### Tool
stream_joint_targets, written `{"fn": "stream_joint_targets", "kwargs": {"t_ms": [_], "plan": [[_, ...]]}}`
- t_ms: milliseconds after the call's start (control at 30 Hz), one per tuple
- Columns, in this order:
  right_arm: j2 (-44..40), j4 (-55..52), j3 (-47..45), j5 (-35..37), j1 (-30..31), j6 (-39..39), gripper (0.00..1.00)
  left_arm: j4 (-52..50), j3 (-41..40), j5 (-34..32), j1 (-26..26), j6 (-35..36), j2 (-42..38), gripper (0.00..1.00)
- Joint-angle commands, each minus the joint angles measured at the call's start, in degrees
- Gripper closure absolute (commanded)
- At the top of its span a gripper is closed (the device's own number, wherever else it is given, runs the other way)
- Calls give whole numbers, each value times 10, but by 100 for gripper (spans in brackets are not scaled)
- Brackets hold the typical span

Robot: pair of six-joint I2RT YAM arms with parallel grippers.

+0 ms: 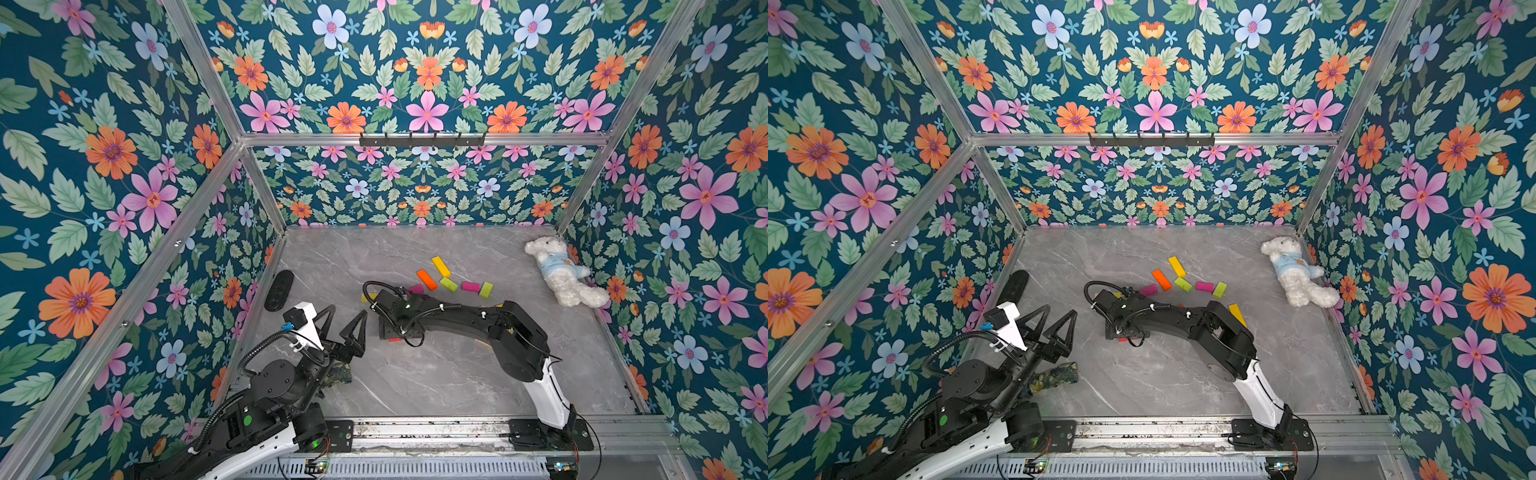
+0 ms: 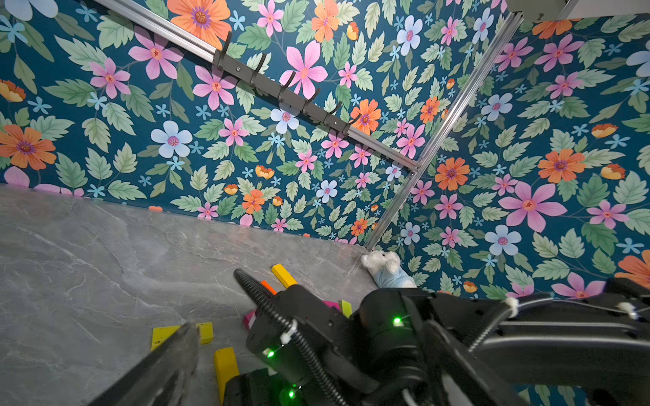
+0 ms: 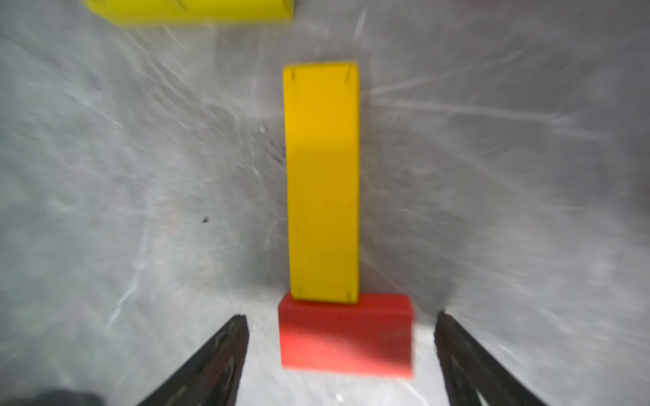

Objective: Assemble the letter h with building blocks
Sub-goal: Assemble the building block at the center of the board, then pick up the building block from the center of the board.

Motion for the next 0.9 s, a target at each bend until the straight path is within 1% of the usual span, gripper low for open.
{"fn": "stream_joint_targets", "kwargs": {"t_ms": [0,100,167,200,233,267,300,333,400,500,567,667,867], "plan": [[-69,21,-30,34,-28,-20,16,-1,-1,-6,0,-5,2,1],[-107,8,-61,24,-75,-41,18,-3,0,-6,1,-5,17,1],[-118,17,-76,-19,-112,-96,17,-5,1,-6,1,-5,24,1],[-117,3,-70,-31,-130,-123,17,-6,2,-6,0,-5,25,1],[-113,-5,-65,-40,-142,-170,17,-6,1,-6,0,-5,27,1],[-108,-2,-64,-63,-150,-217,16,-4,1,-6,0,-5,27,1],[-99,-17,-59,-75,-160,-251,16,-3,0,-6,0,-4,26,1],[-90,-33,-55,-69,-168,-277,14,-2,0,-6,0,-3,28,1],[-79,-36,-68,-101,-188,-317,12,-4,1,-8,0,-3,29,1],[-78,-3,-101,-150,-222,-324,11,-6,2,-11,0,-3,27,1],[-87,24,-120,-160,-235,-330,11,-7,1,-11,1,-4,27,1],[-89,35,-122,-176,-251,-340,11,-6,0,-11,0,-5,28,1],[-61,31,-115,-214,-280,-340,10,-8,1,-12,0,-4,39,1]]}}
